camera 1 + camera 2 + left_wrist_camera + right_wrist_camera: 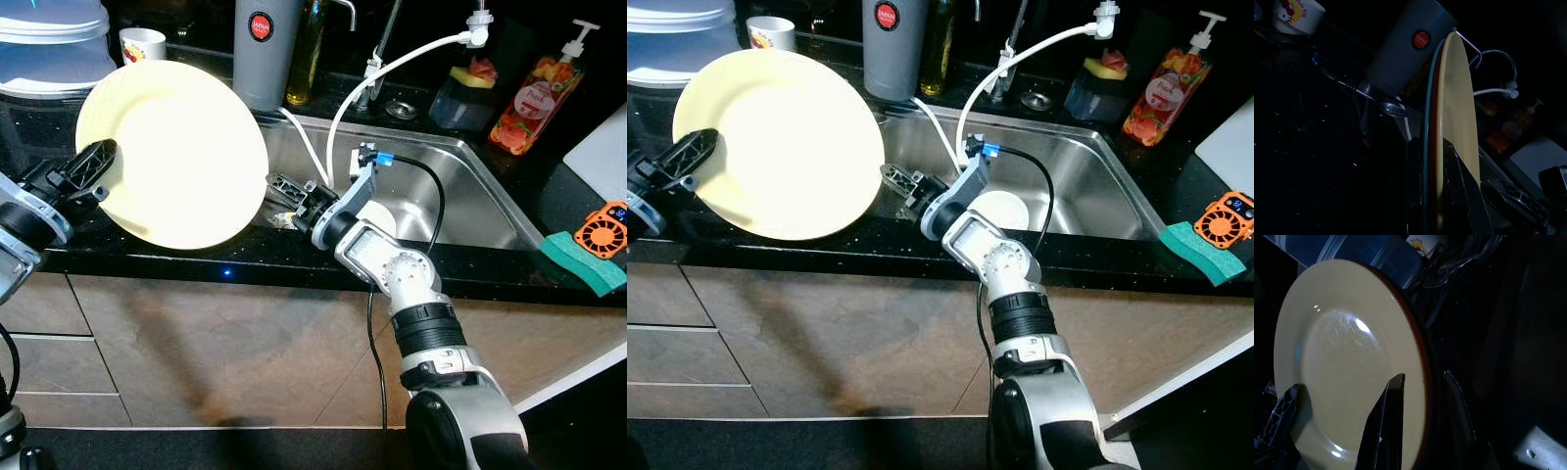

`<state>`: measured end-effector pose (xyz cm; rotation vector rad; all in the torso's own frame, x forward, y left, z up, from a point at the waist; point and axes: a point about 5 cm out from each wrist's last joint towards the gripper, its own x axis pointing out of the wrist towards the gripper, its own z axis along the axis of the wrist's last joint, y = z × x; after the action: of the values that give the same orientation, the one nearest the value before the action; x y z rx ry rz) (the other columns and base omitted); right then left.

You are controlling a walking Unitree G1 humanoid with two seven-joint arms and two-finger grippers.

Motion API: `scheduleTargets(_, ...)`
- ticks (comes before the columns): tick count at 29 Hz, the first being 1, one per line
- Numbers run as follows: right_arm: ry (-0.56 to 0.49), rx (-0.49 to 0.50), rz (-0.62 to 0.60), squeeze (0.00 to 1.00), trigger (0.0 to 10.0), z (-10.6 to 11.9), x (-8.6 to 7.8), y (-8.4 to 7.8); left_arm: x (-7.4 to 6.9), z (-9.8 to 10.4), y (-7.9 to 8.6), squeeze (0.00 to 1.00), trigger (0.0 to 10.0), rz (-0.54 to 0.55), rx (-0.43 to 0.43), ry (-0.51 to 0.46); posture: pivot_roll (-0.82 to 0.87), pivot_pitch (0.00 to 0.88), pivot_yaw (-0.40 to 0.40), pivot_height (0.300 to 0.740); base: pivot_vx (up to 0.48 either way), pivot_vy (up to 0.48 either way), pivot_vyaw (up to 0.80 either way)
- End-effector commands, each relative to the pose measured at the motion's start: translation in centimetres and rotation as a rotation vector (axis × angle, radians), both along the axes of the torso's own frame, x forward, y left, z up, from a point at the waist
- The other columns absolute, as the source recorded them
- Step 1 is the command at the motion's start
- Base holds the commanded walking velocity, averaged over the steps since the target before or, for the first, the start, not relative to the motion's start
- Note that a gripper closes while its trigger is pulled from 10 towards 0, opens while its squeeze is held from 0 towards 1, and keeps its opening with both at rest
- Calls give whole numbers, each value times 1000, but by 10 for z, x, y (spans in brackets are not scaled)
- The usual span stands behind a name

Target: Kitchen organization

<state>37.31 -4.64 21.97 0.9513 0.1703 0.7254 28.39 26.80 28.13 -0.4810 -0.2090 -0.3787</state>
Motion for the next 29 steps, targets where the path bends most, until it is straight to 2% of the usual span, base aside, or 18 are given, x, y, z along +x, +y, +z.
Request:
scheduleTargets(1,0,2,-22,0,10000,-2,3,-5,0,4,-8,0,10000,-23,31,-13,244,54,-162,740,0,0,0)
scheduleTargets(9,-12,12,-5,0,10000,0,3,-4,0,3,-9,0,10000,-17,34,-3,242,54,-160,740,0,0,0)
scheduleTargets(16,-23,-9,38,0,10000,-1,0,6,2,2,-12,0,10000,-20,28,4,243,52,-159,740,0,0,0)
scheduleTargets(29,-30,-102,-26,0,10000,-9,5,-1,2,4,-13,0,10000,-27,28,-1,244,50,-159,740,0,0,0)
